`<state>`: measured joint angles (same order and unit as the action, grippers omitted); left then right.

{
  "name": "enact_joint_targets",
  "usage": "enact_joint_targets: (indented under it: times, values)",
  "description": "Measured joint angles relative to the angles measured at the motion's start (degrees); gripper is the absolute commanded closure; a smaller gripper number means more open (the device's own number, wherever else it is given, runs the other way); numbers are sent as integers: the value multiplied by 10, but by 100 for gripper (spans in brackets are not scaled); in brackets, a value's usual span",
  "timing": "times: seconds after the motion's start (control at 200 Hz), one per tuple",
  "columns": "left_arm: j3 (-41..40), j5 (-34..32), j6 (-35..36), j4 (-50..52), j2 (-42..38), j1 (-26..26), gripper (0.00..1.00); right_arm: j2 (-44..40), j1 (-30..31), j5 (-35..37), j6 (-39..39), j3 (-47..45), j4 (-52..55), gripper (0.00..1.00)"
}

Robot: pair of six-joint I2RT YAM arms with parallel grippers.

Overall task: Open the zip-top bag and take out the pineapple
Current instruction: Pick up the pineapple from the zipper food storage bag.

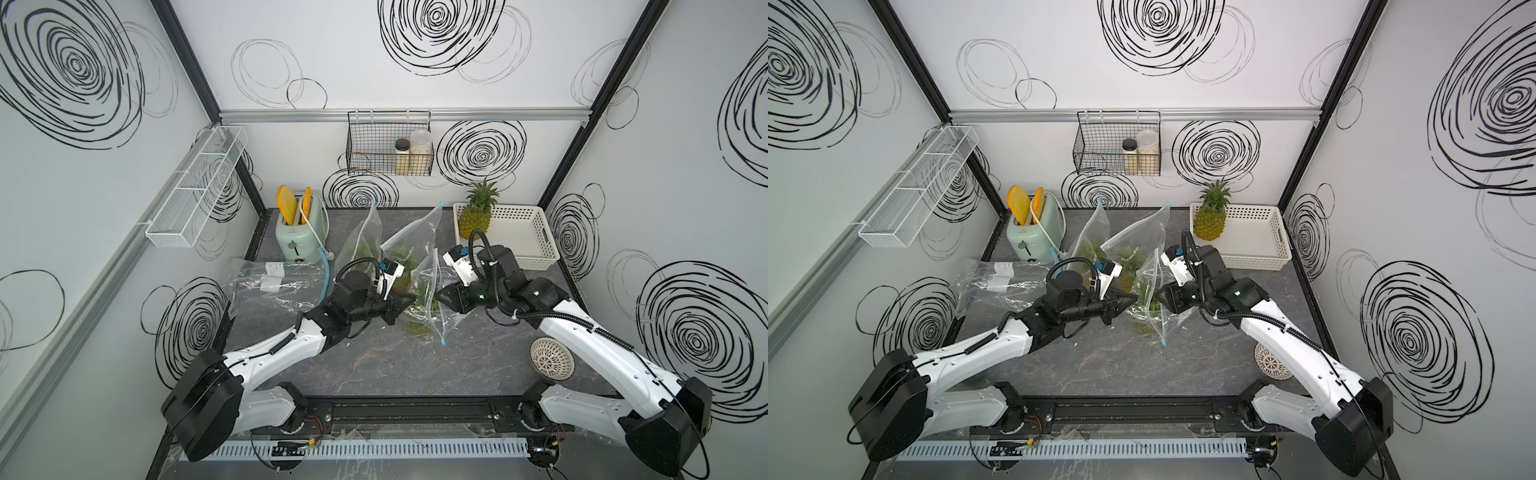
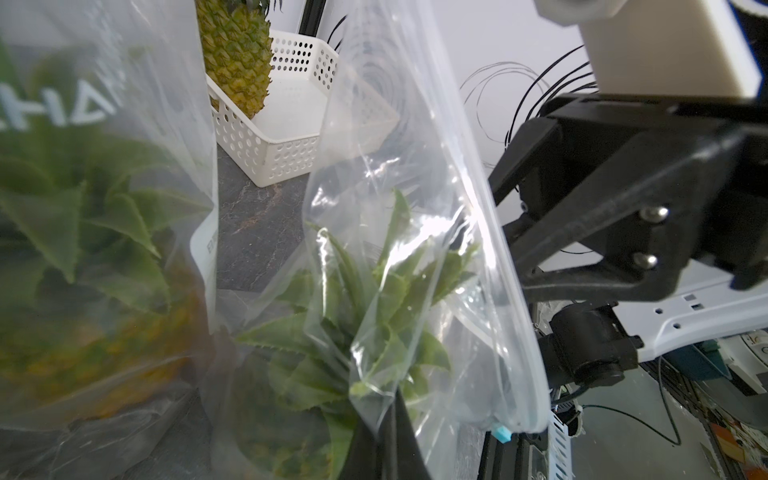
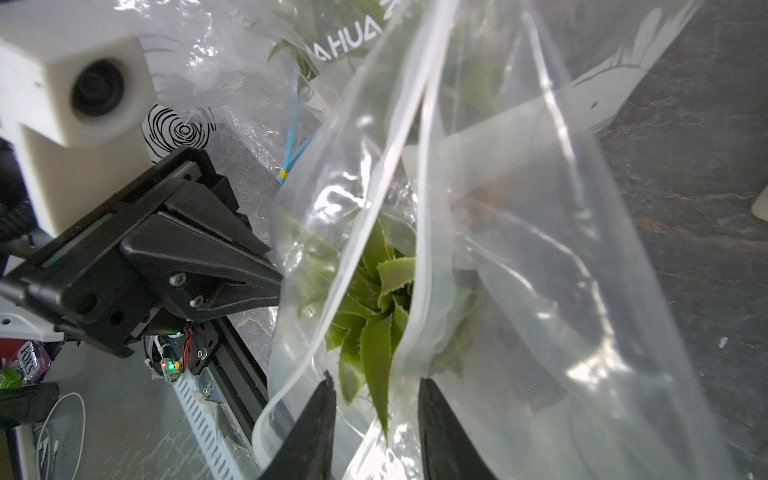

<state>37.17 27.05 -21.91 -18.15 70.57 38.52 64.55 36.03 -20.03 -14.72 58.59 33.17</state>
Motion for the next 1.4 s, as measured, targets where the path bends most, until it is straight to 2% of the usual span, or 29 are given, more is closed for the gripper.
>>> enact_joint_targets:
  times: [0.27,0.29,0.5,0.61,0.715,0.93,1.401]
  values:
    - [0,1,0,0,0,5,98,7,15,9,7,0,0,57]
    - [0,1,0,0,0,6,92,9,17,9,7,0,0,57]
    - [0,2,2,0,0,12,69,44,31,11,9,13,-3,51]
    - [0,0,6,1,0,13,58,57,38,12,8,26,-3,48]
    - [0,-1,11,4,-2,13,53,62,43,16,8,36,-2,45]
    - [0,-3,25,23,-23,13,49,79,51,26,9,65,0,40]
    - [-17,-18,64,102,-124,7,46,134,63,44,1,108,37,39]
